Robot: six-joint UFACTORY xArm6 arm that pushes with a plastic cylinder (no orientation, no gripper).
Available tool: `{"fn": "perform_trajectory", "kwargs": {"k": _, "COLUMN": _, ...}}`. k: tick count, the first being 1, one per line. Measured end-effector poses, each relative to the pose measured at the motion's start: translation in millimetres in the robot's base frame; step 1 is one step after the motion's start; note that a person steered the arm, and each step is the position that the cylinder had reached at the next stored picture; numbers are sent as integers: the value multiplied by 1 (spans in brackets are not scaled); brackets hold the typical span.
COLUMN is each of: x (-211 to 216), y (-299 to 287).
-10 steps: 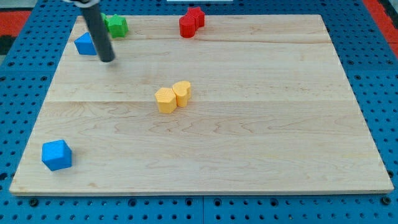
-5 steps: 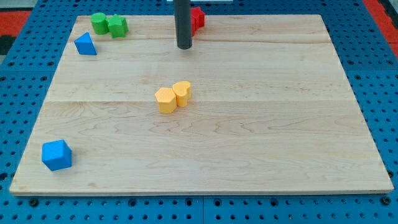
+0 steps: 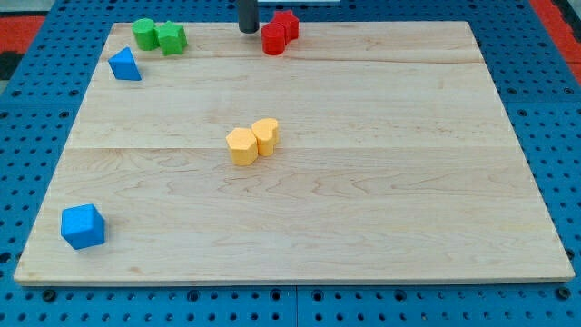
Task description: Separate the green star and the green circle
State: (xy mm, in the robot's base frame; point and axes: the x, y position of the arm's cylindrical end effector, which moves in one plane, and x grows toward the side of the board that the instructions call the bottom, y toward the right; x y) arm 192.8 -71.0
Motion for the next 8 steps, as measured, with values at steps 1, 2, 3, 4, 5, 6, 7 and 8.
{"fn": "perform_trajectory", "kwargs": {"k": 1, "x": 0, "y": -15}}
{"fn": "perform_trajectory", "kwargs": {"k": 2, "x": -1, "y": -31}}
{"fn": "perform_trajectory", "kwargs": {"k": 3, "x": -1, "y": -34}}
{"fn": "perform_trajectory", "kwargs": {"k": 4, "x": 0, "y": -76}}
{"fn": "perform_trajectory", "kwargs": {"k": 5, "x": -1, "y": -116}}
{"fn": "perform_trajectory", "kwargs": {"k": 6, "x": 0, "y": -116}}
{"fn": "perform_trajectory", "kwargs": {"k": 7, "x": 13, "y": -132}}
{"fn": "perform_trajectory", "kwargs": {"k": 8, "x": 26, "y": -134}}
